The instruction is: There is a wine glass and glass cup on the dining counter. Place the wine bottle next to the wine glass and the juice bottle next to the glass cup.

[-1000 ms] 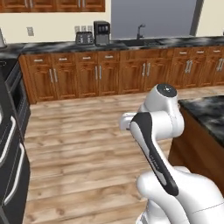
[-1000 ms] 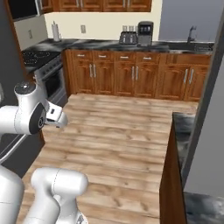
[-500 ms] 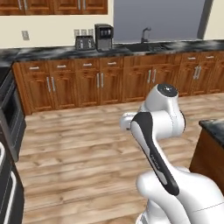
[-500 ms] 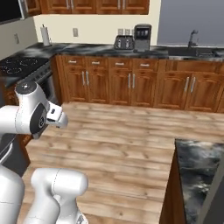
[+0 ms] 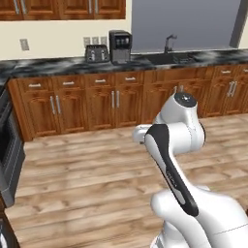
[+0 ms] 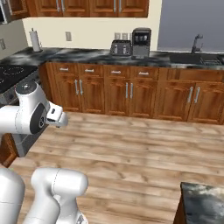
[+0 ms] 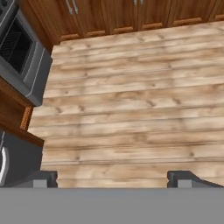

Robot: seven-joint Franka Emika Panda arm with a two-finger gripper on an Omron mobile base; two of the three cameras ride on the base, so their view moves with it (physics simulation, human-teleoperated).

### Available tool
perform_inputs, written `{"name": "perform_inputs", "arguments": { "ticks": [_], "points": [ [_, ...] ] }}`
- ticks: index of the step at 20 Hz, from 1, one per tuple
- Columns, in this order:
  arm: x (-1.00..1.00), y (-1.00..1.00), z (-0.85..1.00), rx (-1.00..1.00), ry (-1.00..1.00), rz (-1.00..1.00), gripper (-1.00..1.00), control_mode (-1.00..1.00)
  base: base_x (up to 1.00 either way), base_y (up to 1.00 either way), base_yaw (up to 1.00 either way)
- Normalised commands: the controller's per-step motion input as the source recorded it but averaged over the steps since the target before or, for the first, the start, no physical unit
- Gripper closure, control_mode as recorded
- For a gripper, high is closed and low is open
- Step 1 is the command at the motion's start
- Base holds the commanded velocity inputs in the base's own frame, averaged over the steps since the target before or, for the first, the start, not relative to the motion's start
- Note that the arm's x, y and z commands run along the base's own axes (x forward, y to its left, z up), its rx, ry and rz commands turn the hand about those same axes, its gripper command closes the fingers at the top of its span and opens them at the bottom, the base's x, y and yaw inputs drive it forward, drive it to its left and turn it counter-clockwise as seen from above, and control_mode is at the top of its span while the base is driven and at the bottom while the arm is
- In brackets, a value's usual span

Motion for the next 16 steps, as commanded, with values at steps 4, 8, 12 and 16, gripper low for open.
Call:
{"name": "perform_inputs", "arguments": {
  "ticks": [4,8,12,16],
  "points": [
    [0.0,0.0,0.0,0.0,0.0,0.0,-1.0,1.0,0.93,0.0,0.0],
    [0.0,0.0,0.0,0.0,0.0,0.0,-1.0,1.0,0.92,0.01,0.04],
    [0.0,0.0,0.0,0.0,0.0,0.0,-1.0,1.0,0.87,0.0,0.16],
    [0.0,0.0,0.0,0.0,0.0,0.0,-1.0,1.0,0.79,0.03,0.29]
  ]
}}
